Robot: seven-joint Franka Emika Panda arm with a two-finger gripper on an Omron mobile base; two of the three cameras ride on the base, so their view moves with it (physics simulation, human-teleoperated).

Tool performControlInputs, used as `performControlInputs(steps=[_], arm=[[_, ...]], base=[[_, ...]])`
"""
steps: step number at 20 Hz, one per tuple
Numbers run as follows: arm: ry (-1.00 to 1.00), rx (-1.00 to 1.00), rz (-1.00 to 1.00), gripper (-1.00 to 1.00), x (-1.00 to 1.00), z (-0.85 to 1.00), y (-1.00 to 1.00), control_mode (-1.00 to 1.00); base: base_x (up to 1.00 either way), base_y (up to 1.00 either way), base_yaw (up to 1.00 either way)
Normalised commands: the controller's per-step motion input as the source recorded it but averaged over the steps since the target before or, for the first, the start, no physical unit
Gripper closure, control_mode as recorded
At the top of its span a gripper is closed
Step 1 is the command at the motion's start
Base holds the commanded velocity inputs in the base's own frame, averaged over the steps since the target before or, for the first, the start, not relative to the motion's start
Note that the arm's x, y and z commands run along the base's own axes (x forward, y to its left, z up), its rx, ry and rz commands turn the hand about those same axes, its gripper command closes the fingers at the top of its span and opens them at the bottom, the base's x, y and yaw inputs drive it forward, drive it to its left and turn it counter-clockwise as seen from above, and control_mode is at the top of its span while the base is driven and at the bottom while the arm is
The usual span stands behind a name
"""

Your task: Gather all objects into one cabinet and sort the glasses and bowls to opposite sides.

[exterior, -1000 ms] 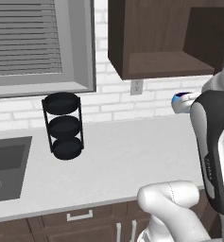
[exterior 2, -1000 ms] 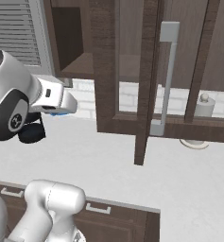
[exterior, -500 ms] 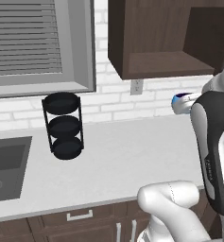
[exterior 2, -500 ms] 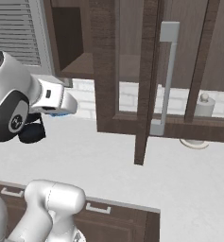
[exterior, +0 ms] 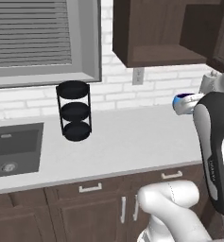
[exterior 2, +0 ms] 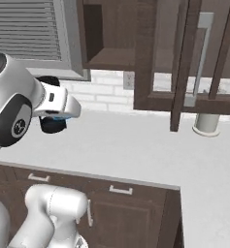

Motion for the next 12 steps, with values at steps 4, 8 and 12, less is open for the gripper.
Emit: performControlInputs(steps=[4,8,12], arm=[[0.0,0.0,0.0,1.0,0.0,0.0,0.0,1.0],[0.0,0.0,0.0,1.0,0.0,0.0,0.0,1.0],[0.0,0.0,0.0,1.0,0.0,0.0,0.0,1.0]], base=[[-0.22,0.73,-0.32],[-0.02,0.22,-0.59],[0.0,0.0,-0.88]])
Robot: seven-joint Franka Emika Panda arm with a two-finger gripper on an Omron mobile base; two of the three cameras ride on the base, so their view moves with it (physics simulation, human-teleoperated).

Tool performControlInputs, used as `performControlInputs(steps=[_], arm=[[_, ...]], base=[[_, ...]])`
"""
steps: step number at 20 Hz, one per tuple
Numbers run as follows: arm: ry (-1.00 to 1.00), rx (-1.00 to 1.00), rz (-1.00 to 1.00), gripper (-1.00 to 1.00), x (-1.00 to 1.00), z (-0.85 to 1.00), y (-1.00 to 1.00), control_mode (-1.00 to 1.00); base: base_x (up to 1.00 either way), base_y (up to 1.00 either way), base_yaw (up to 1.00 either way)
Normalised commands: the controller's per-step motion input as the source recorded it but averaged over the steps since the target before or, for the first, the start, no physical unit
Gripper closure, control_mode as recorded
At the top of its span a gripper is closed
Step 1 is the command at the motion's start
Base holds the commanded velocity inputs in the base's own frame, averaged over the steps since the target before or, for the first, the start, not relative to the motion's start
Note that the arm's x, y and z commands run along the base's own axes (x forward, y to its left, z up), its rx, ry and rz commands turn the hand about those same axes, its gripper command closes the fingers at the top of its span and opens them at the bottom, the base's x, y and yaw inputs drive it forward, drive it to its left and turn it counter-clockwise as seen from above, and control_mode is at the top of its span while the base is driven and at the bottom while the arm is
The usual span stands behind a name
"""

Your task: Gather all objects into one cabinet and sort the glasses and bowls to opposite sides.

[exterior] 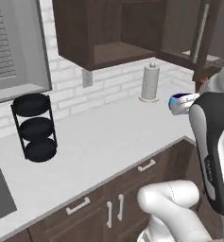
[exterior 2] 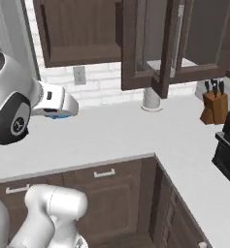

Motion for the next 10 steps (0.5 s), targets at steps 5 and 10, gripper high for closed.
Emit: performControlInputs(steps=[5,10], arm=[[0.0,0.0,0.0,1.0,0.0,0.0,0.0,1.0],[0.0,0.0,0.0,1.0,0.0,0.0,0.0,1.0]], base=[[0.0,0.0,-0.96],[0.0,0.0,-0.96]])
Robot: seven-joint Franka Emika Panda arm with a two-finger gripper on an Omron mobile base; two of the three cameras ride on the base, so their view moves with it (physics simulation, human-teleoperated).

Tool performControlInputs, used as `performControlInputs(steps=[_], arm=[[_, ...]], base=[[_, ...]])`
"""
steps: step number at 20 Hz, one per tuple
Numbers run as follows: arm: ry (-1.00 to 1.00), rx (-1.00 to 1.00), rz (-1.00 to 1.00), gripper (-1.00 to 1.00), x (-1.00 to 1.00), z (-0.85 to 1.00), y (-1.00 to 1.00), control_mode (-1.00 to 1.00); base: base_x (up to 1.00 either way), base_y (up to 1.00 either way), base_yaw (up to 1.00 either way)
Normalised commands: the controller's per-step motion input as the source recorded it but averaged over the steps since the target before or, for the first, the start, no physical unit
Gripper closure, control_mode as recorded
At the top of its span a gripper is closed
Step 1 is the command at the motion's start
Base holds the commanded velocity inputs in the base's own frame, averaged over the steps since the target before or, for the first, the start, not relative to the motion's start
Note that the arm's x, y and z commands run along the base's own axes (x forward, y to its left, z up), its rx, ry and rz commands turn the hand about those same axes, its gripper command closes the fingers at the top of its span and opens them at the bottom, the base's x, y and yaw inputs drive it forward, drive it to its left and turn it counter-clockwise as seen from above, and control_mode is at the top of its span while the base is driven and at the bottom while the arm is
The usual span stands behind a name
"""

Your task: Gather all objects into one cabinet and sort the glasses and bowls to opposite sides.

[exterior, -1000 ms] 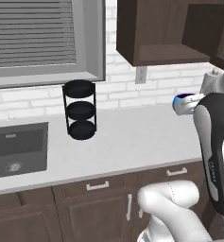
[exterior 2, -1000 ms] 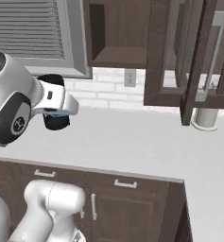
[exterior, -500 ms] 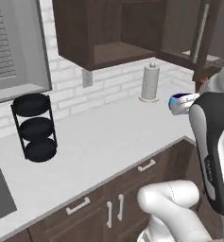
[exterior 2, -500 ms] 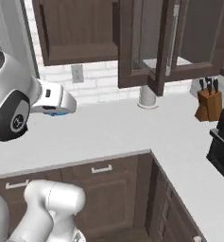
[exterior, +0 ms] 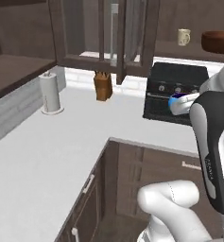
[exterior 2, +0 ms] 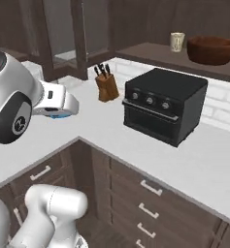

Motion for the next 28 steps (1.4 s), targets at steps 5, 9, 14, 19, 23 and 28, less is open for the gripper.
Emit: performControlInputs(steps=[5,9,14,19,23,28], arm=[[0.0,0.0,0.0,1.0,0.0,0.0,0.0,1.0],[0.0,0.0,0.0,1.0,0.0,0.0,0.0,1.0],[0.0,0.0,0.0,1.0,0.0,0.0,0.0,1.0],[0.0,0.0,0.0,1.0,0.0,0.0,0.0,1.0],[0.0,0.0,0.0,1.0,0.0,0.0,0.0,1.0],[0.0,0.0,0.0,1.0,0.0,0.0,0.0,1.0]], base=[[0.0,0.0,-0.93],[0.13,0.0,-0.8],[0.35,-0.26,-0.43],[0.4,-0.24,-0.14],[0.55,-0.02,-0.01],[0.6,0.0,0.01]])
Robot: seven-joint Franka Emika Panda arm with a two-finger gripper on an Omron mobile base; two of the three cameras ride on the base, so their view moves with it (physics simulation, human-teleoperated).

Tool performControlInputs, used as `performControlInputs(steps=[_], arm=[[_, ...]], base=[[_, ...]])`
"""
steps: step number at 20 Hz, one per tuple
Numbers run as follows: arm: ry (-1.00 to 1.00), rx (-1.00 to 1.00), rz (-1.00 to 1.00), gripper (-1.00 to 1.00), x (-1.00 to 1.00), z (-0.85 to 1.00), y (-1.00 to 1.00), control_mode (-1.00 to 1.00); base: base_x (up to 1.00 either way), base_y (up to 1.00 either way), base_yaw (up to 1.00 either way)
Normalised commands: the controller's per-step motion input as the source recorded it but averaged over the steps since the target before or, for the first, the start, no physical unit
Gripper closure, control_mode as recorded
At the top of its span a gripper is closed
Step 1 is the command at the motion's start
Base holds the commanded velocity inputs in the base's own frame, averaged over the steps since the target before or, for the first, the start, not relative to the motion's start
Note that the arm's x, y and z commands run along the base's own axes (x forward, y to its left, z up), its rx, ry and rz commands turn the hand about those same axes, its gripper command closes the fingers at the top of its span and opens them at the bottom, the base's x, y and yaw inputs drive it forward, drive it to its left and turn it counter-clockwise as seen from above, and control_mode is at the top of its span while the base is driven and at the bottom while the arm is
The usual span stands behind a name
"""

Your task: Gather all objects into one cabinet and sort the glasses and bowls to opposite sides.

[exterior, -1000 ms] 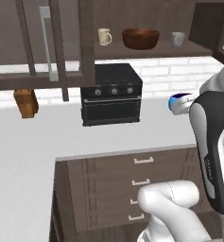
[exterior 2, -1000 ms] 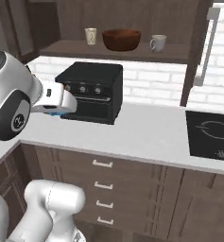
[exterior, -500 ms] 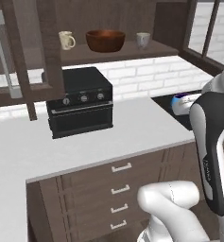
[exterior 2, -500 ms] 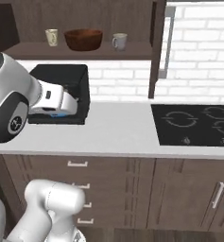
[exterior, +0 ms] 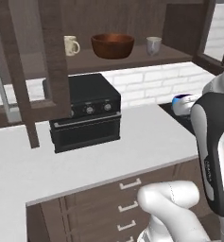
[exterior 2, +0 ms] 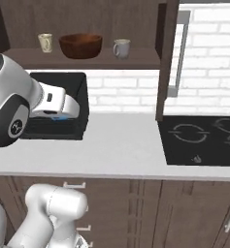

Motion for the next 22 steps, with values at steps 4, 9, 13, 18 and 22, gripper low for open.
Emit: performControlInputs(steps=[4,9,13,18,22], arm=[[0.0,0.0,0.0,1.0,0.0,0.0,0.0,1.0],[0.0,0.0,0.0,1.0,0.0,0.0,0.0,1.0],[0.0,0.0,0.0,1.0,0.0,0.0,0.0,1.0],[0.0,0.0,0.0,1.0,0.0,0.0,0.0,1.0],[0.0,0.0,0.0,1.0,0.0,0.0,0.0,1.0]], base=[[0.45,-0.19,0.18],[0.31,-0.24,0.15],[0.37,-0.01,0.04],[0.47,0.0,0.05],[0.51,0.0,0.12]])
